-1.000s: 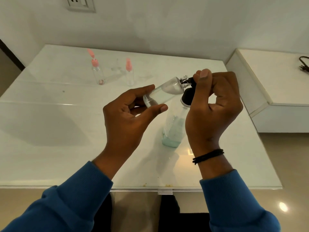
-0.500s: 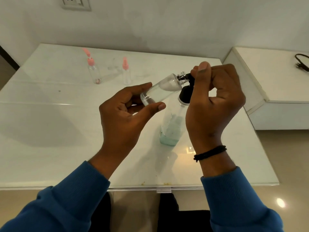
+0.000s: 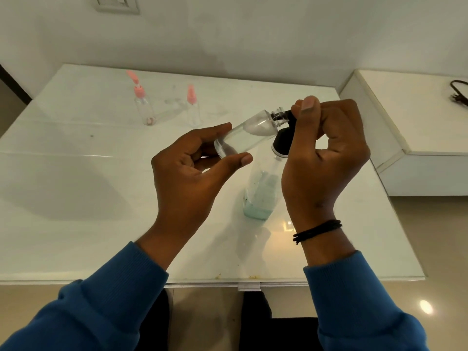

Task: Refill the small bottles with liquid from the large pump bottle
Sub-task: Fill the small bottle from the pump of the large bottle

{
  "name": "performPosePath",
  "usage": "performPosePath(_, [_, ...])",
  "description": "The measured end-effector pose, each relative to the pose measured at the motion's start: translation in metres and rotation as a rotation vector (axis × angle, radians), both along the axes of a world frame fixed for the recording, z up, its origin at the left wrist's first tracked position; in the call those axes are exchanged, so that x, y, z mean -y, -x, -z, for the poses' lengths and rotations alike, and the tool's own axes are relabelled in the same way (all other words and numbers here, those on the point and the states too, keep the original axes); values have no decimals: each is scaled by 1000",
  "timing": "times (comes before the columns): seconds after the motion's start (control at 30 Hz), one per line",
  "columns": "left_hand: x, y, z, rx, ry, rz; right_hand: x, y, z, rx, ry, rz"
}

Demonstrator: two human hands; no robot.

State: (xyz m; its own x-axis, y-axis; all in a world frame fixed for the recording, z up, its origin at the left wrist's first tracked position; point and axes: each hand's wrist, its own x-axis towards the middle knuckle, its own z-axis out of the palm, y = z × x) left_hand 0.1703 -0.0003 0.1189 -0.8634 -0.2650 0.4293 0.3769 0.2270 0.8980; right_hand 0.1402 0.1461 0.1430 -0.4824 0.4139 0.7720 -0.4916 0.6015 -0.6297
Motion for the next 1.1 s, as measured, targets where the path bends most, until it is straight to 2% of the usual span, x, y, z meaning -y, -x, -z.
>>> performPosePath(1.1, [-3,-2,0,-26,14,-13,-1,-1,-3,-24,-74,27])
